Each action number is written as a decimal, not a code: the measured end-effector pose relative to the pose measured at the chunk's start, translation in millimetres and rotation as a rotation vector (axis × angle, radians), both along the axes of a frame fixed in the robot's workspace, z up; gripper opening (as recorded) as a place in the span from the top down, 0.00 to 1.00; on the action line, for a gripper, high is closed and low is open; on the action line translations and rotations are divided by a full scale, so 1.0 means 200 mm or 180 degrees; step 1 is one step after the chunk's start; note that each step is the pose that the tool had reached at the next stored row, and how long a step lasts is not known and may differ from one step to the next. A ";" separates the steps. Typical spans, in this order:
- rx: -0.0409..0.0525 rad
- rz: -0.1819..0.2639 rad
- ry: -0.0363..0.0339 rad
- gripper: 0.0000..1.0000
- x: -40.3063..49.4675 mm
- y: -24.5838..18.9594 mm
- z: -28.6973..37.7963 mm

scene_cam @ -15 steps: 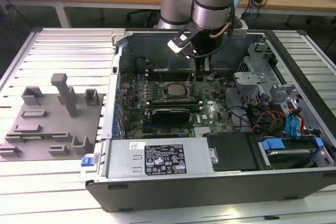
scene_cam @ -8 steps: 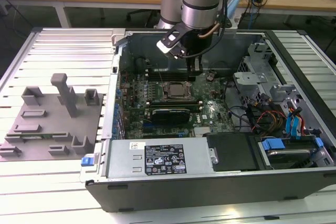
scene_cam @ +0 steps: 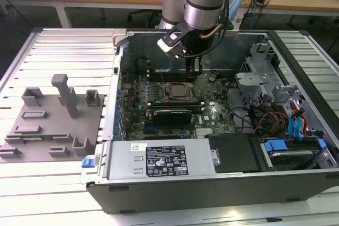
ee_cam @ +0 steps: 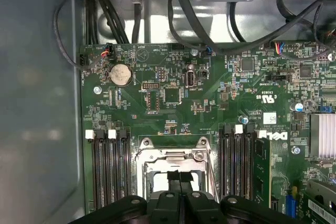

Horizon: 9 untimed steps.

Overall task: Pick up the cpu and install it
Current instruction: 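Close the cpu cover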

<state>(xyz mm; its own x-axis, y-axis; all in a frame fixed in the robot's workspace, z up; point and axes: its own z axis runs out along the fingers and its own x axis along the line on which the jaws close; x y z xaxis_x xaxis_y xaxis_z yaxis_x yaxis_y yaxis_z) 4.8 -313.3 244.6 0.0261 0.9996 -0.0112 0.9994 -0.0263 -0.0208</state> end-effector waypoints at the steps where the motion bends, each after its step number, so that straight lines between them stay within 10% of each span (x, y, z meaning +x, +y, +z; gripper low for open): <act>1: 0.0000 0.0000 0.0000 0.89 0.000 0.000 0.000; 9: 0.0008 0.0023 -0.0010 0.89 -0.026 -0.022 -0.013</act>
